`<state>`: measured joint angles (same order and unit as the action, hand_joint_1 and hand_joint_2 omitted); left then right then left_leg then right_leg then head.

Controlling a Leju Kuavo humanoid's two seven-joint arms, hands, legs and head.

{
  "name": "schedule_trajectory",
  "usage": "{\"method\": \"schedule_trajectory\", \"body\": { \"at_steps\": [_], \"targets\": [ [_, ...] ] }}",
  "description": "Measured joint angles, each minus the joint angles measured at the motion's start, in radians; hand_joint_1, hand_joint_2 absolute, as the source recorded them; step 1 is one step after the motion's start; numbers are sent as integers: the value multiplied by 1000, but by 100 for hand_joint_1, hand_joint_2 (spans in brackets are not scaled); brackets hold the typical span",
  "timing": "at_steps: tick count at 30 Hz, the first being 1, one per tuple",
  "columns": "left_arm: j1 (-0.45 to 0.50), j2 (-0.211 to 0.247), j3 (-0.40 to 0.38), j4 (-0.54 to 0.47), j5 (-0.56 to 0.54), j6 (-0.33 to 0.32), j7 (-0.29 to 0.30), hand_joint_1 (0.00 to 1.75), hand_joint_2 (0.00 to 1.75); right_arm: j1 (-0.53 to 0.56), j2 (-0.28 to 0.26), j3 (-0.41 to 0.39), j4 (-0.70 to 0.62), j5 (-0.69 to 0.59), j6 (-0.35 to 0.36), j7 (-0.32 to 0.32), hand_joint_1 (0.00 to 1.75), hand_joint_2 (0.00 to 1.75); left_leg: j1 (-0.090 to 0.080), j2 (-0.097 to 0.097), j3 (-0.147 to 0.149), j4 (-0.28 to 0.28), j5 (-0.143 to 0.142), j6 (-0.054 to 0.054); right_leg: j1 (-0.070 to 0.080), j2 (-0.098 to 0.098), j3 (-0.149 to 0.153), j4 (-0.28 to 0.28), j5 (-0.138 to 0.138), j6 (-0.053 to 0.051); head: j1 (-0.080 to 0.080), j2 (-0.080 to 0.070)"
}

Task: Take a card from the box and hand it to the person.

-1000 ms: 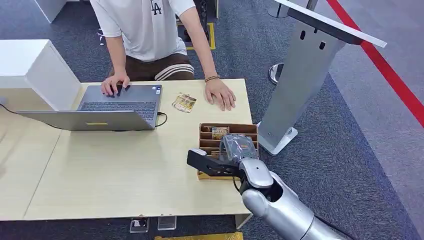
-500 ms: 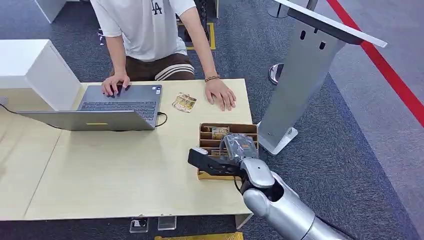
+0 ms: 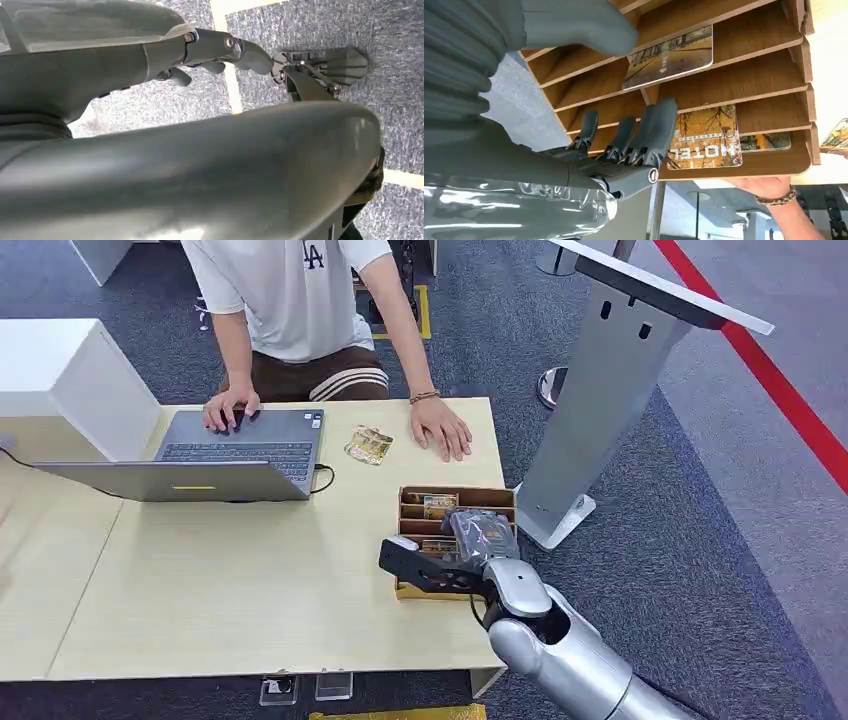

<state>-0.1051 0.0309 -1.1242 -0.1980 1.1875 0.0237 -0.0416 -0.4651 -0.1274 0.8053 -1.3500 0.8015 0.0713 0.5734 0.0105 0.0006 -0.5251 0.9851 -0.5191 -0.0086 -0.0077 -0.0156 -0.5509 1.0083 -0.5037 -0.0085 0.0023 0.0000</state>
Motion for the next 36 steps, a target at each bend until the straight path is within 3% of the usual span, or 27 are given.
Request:
{"method": "schedule_trajectory", "body": {
  "at_steps": [3,6,7,9,10,11,14,22,36],
  "targets": [
    [0,0,0,0,0,0,0,0,0,0,0,0,0,-2,0,-1,91,175,0,0,0,0,0,0,0,0,0,0,0,0,0,0],
    [0,0,0,0,0,0,0,0,0,0,0,0,0,-2,0,-2,117,175,0,0,0,0,0,0,0,0,0,0,0,0,0,0],
    [0,0,0,0,0,0,0,0,0,0,0,0,0,-3,-1,-4,143,175,0,0,0,0,0,0,0,0,0,0,0,0,0,0],
    [0,0,0,0,0,0,0,0,0,0,0,0,1,-5,-1,-12,141,175,0,0,0,0,0,0,0,0,0,0,0,0,0,0],
    [0,0,0,0,0,0,0,0,0,0,0,0,2,-5,-1,-16,155,175,0,0,0,0,0,0,0,0,0,0,0,0,0,0],
    [0,0,0,0,0,0,0,0,0,0,0,0,2,-5,0,-18,159,175,0,0,0,0,0,0,0,0,0,0,0,0,0,0],
    [0,0,0,0,0,0,0,0,0,0,0,0,4,-8,0,-19,162,175,0,0,0,0,0,0,0,0,0,0,0,0,0,0],
    [0,0,0,0,1,0,-1,0,0,-1,1,0,8,-21,-2,-33,152,175,0,0,0,0,0,0,0,0,0,0,0,0,0,0],
    [0,0,-1,0,-7,15,0,0,0,-1,1,0,16,-37,-8,-37,155,175,0,0,0,0,0,0,0,0,0,0,0,0,0,0]
  ]
}}
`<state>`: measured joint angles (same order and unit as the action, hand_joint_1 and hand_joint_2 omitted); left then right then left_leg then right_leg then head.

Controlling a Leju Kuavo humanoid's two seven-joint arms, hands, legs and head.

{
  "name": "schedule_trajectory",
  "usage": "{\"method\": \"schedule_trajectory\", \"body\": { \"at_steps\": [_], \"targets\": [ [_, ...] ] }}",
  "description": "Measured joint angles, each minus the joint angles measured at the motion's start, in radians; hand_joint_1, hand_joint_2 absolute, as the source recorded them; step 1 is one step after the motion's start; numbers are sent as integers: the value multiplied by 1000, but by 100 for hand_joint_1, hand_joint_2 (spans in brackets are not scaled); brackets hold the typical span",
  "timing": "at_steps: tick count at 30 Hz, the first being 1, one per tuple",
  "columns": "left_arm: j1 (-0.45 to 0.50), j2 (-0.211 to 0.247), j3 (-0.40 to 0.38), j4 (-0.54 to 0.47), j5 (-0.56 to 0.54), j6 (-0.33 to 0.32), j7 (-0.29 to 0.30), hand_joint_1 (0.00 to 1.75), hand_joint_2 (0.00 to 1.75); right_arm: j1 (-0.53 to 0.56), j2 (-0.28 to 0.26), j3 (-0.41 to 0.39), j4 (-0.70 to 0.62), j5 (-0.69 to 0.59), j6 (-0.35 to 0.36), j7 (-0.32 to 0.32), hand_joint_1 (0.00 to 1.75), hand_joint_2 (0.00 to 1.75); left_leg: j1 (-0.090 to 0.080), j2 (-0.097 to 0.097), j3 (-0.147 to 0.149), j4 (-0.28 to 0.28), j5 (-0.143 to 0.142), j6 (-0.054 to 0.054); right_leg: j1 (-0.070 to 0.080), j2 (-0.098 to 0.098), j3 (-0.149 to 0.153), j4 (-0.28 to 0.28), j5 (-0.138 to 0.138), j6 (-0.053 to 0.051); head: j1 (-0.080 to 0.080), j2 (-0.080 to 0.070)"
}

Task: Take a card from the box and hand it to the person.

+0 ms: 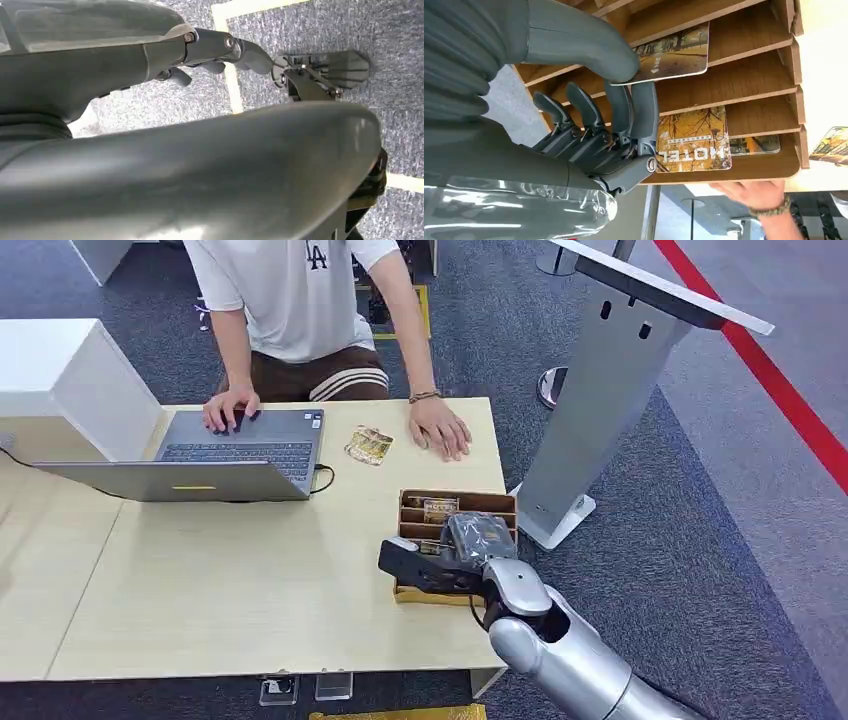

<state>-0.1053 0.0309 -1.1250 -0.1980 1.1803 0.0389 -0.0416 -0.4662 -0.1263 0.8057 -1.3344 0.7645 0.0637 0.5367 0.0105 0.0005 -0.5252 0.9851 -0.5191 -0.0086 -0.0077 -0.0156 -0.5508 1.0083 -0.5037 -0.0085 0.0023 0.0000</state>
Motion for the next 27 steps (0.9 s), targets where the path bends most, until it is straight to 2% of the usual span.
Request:
{"method": "schedule_trajectory", "body": {
  "at_steps": [7,16,23,27],
  "targets": [
    [0,0,0,0,8,12,0,0,0,3,-8,-9,-59,20,-63,11,155,175,0,0,0,0,0,0,0,0,0,0,0,0,0,0],
    [2,0,0,0,25,14,-1,0,0,15,-32,-59,-273,132,-142,14,155,175,0,0,0,0,0,0,0,0,0,0,0,0,0,0],
    [2,0,0,0,25,12,-2,0,0,36,-40,-81,-413,157,-225,-67,155,175,0,0,0,0,0,0,0,0,0,0,0,0,0,0],
    [2,0,0,0,25,12,-2,0,0,39,-40,-82,-434,135,-277,-131,155,175,0,0,0,0,0,0,0,0,0,0,0,0,0,0]
  ]
}}
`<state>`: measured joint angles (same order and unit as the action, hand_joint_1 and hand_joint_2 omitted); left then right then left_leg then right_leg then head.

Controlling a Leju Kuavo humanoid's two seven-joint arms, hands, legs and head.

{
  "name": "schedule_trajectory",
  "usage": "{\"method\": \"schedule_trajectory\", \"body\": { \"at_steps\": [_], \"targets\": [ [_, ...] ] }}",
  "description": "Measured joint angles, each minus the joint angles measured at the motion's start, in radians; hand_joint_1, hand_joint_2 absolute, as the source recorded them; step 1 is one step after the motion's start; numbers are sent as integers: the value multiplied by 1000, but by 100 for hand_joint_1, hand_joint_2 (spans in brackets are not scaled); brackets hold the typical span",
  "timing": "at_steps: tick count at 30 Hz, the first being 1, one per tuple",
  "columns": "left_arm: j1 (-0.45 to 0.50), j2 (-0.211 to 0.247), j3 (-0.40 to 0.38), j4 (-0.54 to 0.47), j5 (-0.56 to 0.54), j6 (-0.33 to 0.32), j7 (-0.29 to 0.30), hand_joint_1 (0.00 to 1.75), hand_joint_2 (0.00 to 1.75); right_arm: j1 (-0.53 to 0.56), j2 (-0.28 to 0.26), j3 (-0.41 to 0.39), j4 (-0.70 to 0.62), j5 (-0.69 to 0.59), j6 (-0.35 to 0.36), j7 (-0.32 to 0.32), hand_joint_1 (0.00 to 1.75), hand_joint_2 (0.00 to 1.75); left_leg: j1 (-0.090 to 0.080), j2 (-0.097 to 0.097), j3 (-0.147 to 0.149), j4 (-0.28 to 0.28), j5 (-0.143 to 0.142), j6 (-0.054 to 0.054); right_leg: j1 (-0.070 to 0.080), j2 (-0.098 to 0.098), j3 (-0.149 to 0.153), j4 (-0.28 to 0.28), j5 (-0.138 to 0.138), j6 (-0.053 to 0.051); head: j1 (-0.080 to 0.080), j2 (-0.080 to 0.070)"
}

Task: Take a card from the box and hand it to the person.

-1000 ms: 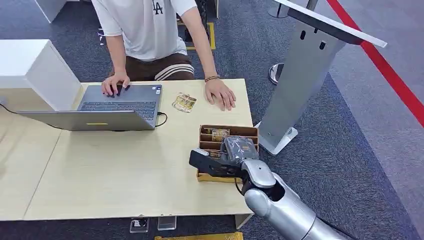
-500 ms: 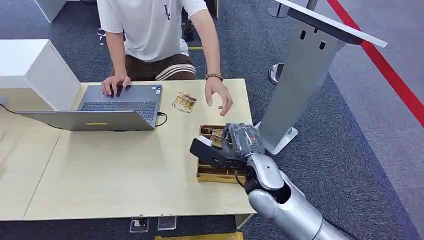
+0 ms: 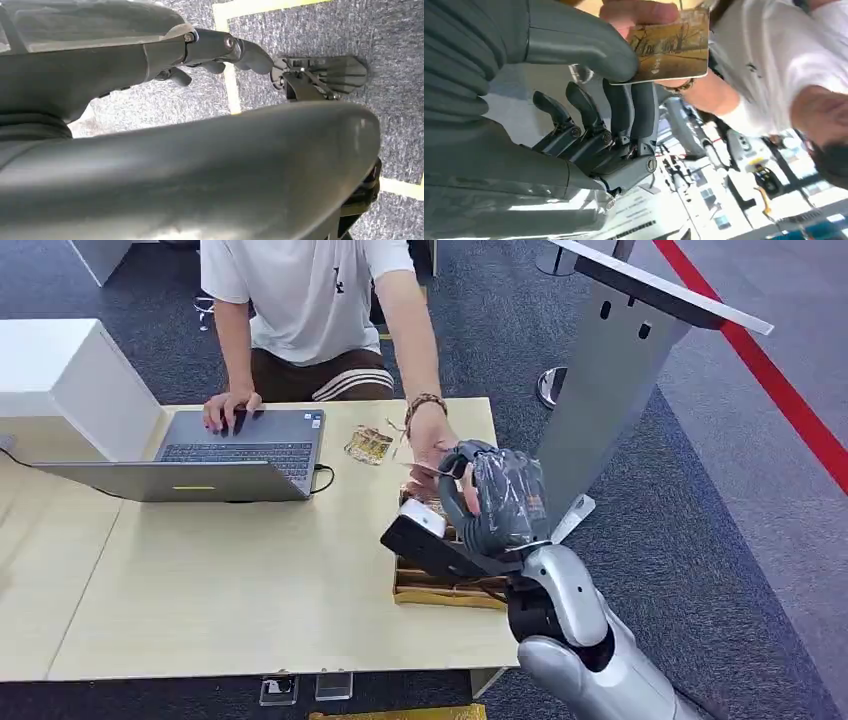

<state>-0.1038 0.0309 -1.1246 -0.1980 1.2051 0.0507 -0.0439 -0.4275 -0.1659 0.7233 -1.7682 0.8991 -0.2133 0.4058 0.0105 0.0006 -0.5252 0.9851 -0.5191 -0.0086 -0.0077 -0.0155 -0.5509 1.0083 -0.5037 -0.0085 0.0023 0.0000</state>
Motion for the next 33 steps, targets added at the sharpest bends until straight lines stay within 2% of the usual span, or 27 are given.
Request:
{"method": "schedule_trajectory", "body": {
  "at_steps": [4,10,13,14,15,16,17,18,29,33],
  "targets": [
    [0,0,0,0,0,0,0,0,0,11,3,0,0,-12,-40,-48,155,175,0,0,0,0,0,0,0,0,0,0,0,0,0,0],
    [0,0,0,0,9,0,3,0,0,16,11,-1,11,-20,-43,-64,155,175,0,0,-1,0,0,0,0,0,0,0,0,0,0,0],
    [0,0,0,0,9,-1,7,0,0,16,16,-1,15,-27,-42,-65,148,175,0,0,-1,0,0,0,0,0,0,0,0,0,0,0],
    [0,0,0,0,9,-1,8,0,0,16,16,-1,16,-28,-42,-65,138,175,0,0,-1,0,0,0,0,0,0,0,0,0,-1,0],
    [0,0,0,0,9,0,8,0,0,16,16,-2,16,-28,-42,-66,103,175,0,0,-1,0,0,0,0,0,0,0,0,0,0,0],
    [0,0,0,0,8,0,8,0,0,16,17,-2,16,-28,-42,-66,87,175,0,0,-1,0,0,0,0,0,0,0,0,0,0,0],
    [0,0,1,0,8,0,8,0,0,17,17,-3,17,-28,-42,-66,7,175,0,0,-1,0,0,0,0,0,0,0,0,0,0,0],
    [0,0,0,0,8,0,8,0,0,18,18,-4,17,-28,-42,-66,0,175,0,0,-1,0,0,0,0,0,0,0,0,0,0,0],
    [0,0,0,0,8,4,8,0,0,36,24,-22,17,-55,-42,-68,0,175,0,0,0,0,0,0,0,0,0,0,0,0,0,0],
    [-1,0,1,0,8,5,8,0,0,46,24,-32,21,-140,-33,-101,0,175,0,0,0,0,0,0,0,0,0,0,0,0,0,0]
  ]
}}
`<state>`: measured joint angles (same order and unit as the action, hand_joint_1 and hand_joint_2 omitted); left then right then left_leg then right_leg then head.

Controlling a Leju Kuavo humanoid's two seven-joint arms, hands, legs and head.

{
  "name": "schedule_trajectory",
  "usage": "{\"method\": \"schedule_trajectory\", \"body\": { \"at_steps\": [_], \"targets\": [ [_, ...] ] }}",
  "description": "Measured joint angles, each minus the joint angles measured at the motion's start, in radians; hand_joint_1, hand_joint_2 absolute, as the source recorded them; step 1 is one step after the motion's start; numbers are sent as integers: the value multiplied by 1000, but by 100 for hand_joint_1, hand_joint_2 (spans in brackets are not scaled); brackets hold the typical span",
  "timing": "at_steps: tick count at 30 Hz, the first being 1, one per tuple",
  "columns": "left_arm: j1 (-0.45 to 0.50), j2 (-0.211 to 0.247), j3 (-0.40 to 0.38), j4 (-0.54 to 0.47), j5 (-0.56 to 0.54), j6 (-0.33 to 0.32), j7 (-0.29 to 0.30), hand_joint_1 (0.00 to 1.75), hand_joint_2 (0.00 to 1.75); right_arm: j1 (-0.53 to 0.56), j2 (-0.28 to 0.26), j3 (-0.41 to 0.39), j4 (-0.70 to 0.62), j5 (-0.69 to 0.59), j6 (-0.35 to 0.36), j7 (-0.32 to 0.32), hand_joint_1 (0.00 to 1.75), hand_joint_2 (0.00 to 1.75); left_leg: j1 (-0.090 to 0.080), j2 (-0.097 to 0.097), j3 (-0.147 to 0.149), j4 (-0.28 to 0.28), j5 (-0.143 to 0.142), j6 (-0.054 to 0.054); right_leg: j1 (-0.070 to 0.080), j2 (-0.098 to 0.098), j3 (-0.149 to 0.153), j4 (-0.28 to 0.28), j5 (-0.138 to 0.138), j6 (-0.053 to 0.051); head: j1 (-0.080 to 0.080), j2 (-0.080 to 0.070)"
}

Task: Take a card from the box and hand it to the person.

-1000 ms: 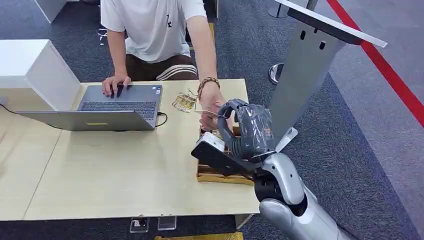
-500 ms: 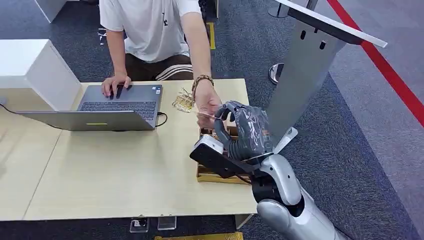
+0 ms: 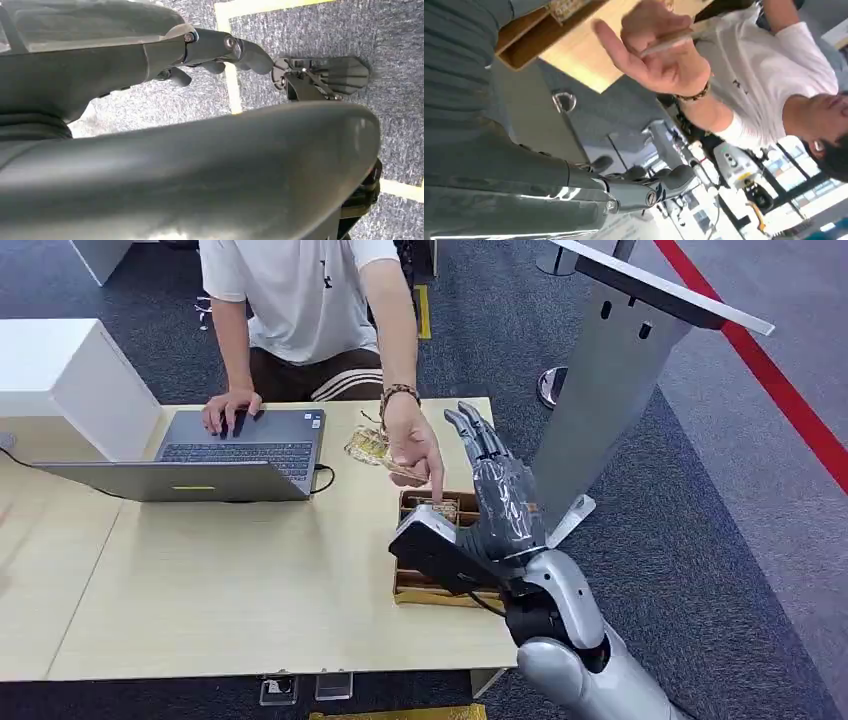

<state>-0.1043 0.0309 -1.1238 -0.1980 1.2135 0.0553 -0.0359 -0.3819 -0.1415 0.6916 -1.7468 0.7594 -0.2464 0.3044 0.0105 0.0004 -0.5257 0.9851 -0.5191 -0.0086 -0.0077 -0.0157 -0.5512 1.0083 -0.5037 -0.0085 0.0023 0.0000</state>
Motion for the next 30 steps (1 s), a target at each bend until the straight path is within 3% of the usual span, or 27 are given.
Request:
{"method": "schedule_trajectory", "body": {
  "at_steps": [5,13,30],
  "targets": [
    [0,0,0,0,5,0,0,0,0,31,-6,-33,34,-321,43,-119,0,175,0,0,0,0,0,0,0,0,0,0,0,0,-1,0],
    [1,3,1,0,14,10,15,0,0,144,-55,-133,132,-672,72,-274,0,175,0,0,0,0,0,0,0,0,0,0,0,0,0,0],
    [0,8,2,0,16,16,18,0,0,331,-111,-291,169,-774,44,-297,0,175,0,0,0,0,0,0,0,0,0,-1,0,0,0,0]
  ]
}}
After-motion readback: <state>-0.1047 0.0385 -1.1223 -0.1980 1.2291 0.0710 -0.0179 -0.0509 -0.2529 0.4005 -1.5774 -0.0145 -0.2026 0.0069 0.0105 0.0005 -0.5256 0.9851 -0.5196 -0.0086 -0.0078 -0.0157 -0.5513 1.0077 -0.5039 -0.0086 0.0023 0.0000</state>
